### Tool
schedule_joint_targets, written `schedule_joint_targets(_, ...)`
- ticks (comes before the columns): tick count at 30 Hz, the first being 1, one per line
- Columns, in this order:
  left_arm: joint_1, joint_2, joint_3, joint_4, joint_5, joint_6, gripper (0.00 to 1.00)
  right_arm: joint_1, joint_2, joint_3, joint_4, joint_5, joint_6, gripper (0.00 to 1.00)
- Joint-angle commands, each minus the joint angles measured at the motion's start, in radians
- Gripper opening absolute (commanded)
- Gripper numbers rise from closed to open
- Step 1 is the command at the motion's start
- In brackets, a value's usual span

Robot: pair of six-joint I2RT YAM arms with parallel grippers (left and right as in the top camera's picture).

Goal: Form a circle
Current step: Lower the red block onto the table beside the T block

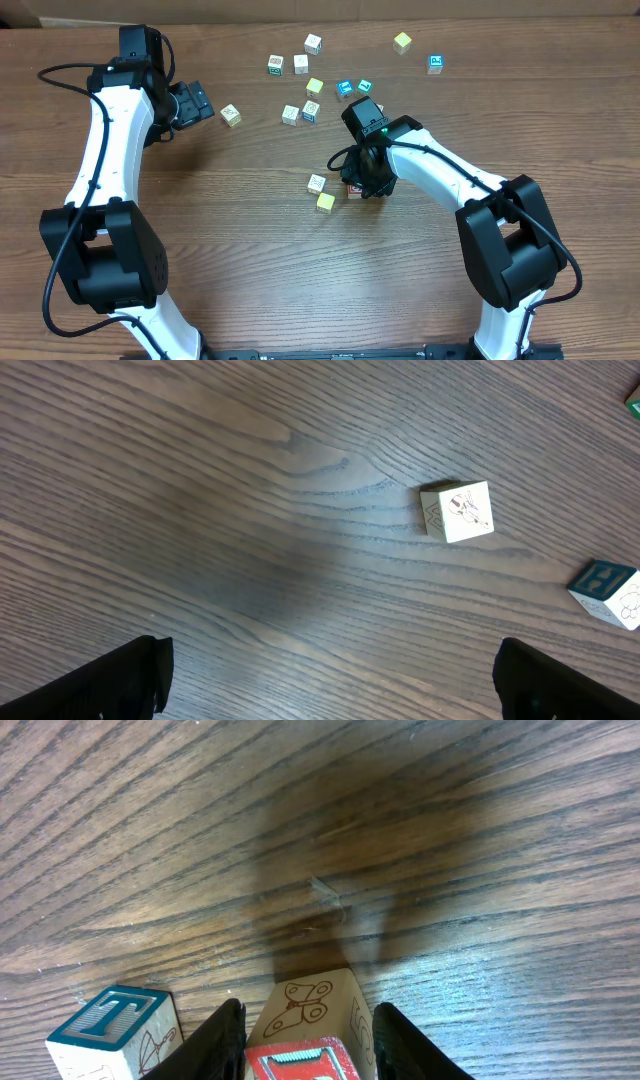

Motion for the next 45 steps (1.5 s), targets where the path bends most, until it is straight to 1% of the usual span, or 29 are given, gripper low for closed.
schedule_joint_targets(1, -0.002, 0.008, 0.016, 0.002, 0.006, -0.009, 1.00, 0.007, 0.009, -0.007, 0.000, 0.008, 0.010, 0.38)
schedule_joint_targets(2, -0.002, 0.008, 0.016, 0.002, 0.006, -0.009, 0.99, 0.008, 0.009, -0.007, -0.001, 0.008, 0.035, 0.39)
schedule_joint_targets(5, -0.002, 0.008, 0.016, 0.002, 0.006, -0.009, 1.00, 0.011, 0.009, -0.007, 0.002, 0.008, 0.084, 0.46)
schedule_joint_targets(8, -0.002, 0.008, 0.016, 0.002, 0.006, -0.009, 1.00, 0.011, 0.009, -0.007, -0.008, 0.009, 0.070, 0.50)
schedule_joint_targets(10, -0.002, 0.008, 0.016, 0.002, 0.006, -0.009, 0.99, 0.011, 0.009, -0.007, -0.024, 0.012, 0.038, 0.50)
schedule_joint_targets(12, -0.002, 0.008, 0.016, 0.002, 0.007, -0.009, 0.99, 0.011, 0.009, -0.007, -0.035, 0.012, -0.001, 0.48)
schedule_joint_targets(13, -0.002, 0.008, 0.016, 0.002, 0.006, -0.009, 1.00, 0.011, 0.009, -0.007, -0.036, 0.012, -0.009, 0.44)
schedule_joint_targets(14, -0.002, 0.008, 0.016, 0.002, 0.006, -0.009, 1.00, 0.011, 0.009, -0.007, -0.035, 0.012, -0.009, 0.42)
schedule_joint_targets(15, -0.002, 0.008, 0.016, 0.002, 0.006, -0.009, 1.00, 0.011, 0.009, -0.007, -0.035, 0.012, -0.009, 0.36)
schedule_joint_targets(20, -0.002, 0.008, 0.016, 0.002, 0.006, -0.009, 0.99, 0.011, 0.009, -0.007, -0.016, 0.011, -0.008, 0.29)
schedule_joint_targets(23, -0.002, 0.008, 0.016, 0.002, 0.006, -0.009, 0.99, 0.011, 0.009, -0.007, 0.005, 0.000, 0.009, 0.21)
schedule_joint_targets(24, -0.002, 0.008, 0.016, 0.002, 0.006, -0.009, 1.00, 0.011, 0.009, -0.007, 0.011, 0.000, 0.035, 0.19)
schedule_joint_targets(26, -0.002, 0.008, 0.016, 0.002, 0.006, -0.009, 0.99, 0.011, 0.009, -0.007, 0.022, 0.000, 0.061, 0.18)
schedule_joint_targets(36, -0.002, 0.008, 0.016, 0.002, 0.006, -0.009, 0.99, 0.011, 0.009, -0.007, 0.064, -0.019, 0.061, 0.19)
schedule_joint_targets(45, -0.002, 0.008, 0.016, 0.002, 0.006, -0.009, 1.00, 0.012, 0.009, -0.007, 0.064, -0.019, 0.061, 0.20)
